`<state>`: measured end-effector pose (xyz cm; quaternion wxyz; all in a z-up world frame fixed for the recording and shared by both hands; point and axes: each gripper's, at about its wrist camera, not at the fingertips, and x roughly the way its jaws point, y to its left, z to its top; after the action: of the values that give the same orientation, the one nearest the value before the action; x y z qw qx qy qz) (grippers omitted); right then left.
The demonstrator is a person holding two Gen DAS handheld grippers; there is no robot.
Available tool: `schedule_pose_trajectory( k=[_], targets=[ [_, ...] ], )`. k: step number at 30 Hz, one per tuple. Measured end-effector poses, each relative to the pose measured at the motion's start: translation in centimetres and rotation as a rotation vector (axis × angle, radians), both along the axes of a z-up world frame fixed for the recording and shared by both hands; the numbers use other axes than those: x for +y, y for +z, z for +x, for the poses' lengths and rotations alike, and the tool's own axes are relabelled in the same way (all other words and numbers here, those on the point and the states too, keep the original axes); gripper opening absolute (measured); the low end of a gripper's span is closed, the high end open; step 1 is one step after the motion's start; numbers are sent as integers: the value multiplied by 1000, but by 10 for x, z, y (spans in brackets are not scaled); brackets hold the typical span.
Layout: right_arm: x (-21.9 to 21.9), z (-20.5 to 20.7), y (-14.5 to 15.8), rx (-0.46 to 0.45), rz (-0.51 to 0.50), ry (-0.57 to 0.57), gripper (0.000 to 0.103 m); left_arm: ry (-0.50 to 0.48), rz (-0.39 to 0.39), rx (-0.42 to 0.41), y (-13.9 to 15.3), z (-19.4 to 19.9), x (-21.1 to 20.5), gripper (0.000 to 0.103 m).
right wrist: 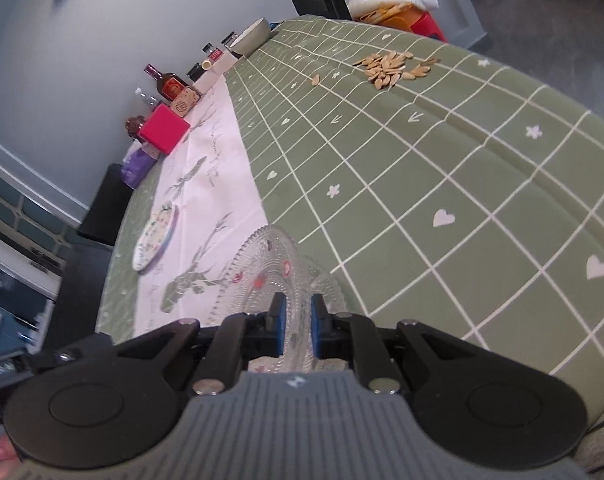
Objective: Organize plates and bowls
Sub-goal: 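Open both grippers and withdraw them from the stacked glass plates, then move both grippers to the white plate painted 'Fruity'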
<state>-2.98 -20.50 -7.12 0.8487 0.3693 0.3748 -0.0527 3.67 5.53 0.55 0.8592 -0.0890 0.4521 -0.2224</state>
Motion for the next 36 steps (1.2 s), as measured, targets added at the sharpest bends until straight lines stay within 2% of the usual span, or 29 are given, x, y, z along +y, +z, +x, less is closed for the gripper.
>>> schedule_pose_trajectory(
  k=[4,8,10,11,12,13,15,20,25,28,31,33,36],
  targets=[
    [7,4,-5,19,-69,19,15,1,16,-5,1,0,3,13],
    [23,6,1,14,-193,50,20,11,8,-1,3,1,8,13],
    [39,6,7,1,-330,78,24,16,21,-11,4,1,8,13],
    [48,6,9,-10,-408,93,34,19,30,-18,4,1,8,13],
    [56,5,11,-18,-471,107,39,22,40,-24,5,1,8,13],
    [60,5,11,-25,-505,115,39,25,48,-27,5,1,7,13],
    [63,5,10,-34,-516,123,39,32,67,-40,5,0,6,13],
    [54,7,1,-19,-449,146,39,48,124,-81,7,-3,3,13],
    [66,6,7,-53,-503,151,38,90,197,-118,6,-4,3,13],
    [73,4,8,-59,-580,150,39,98,201,-116,6,-2,6,13],
    [77,-1,13,-88,-638,145,51,121,215,-130,8,-3,9,16],
    [75,-2,18,-115,-640,141,67,141,250,-166,12,-4,10,18],
    [69,-1,28,-156,-597,146,74,145,240,-209,18,-4,15,22]
  ],
)
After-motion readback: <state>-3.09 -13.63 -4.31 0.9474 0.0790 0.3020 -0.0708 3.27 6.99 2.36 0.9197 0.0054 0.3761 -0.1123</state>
